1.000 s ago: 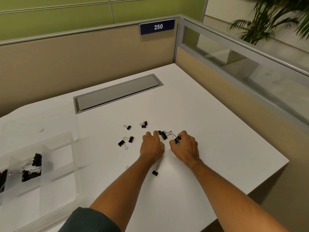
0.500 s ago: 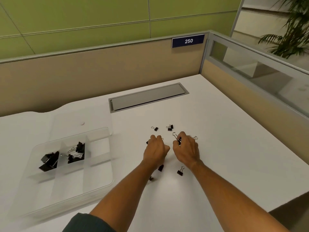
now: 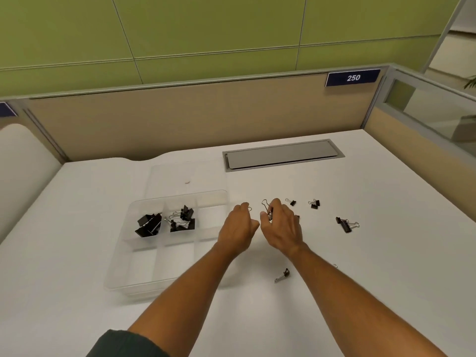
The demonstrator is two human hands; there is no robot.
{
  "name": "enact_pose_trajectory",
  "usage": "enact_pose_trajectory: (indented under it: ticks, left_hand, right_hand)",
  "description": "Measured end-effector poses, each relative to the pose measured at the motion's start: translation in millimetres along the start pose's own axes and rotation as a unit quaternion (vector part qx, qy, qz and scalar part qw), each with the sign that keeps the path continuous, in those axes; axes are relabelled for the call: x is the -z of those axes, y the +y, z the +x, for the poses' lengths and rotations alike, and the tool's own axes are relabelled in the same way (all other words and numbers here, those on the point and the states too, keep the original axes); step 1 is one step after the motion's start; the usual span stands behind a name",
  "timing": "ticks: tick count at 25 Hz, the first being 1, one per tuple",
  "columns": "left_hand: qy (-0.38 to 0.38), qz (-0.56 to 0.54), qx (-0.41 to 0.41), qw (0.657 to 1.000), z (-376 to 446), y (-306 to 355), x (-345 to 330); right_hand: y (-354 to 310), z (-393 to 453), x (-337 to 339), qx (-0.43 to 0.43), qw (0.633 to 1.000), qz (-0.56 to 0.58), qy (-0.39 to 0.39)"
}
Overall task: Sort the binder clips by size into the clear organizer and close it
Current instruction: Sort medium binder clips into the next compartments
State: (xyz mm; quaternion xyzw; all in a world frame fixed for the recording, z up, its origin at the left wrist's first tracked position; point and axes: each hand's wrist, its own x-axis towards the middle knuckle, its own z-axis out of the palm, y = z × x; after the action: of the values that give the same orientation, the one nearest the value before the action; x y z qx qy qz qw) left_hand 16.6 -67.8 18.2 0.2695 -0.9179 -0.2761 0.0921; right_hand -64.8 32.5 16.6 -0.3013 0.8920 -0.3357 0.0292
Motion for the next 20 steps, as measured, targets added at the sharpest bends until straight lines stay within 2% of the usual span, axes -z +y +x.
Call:
enact_pose_trajectory:
  ticks: [4,8,15,20]
  left_hand:
    - [0.04,0.025,0.013,0.999,-2.6,-32.8,23.1]
    - [0.047,0.048,0.038,0.997,5.6,-63.8,41.6]
    - [-0.045,0.102,0.005,0.994,18.9,-80.5,50.0]
    - [-0.049,0.099,-0.017,0.994,30.3,-81.6,48.6]
  right_hand:
    - [-24.1,0.8,-18.9,0.019,1.0,0.0,-0.005]
    - [-33.3,3.9,-32.9,0.021,1.0,-0.003,-0.013]
    - [-31.0,10.2,-41.6,0.008,1.0,-0.015,-0.004]
    - [-28.5,14.5,-42.2,0.005,1.0,-0.018,-0.003]
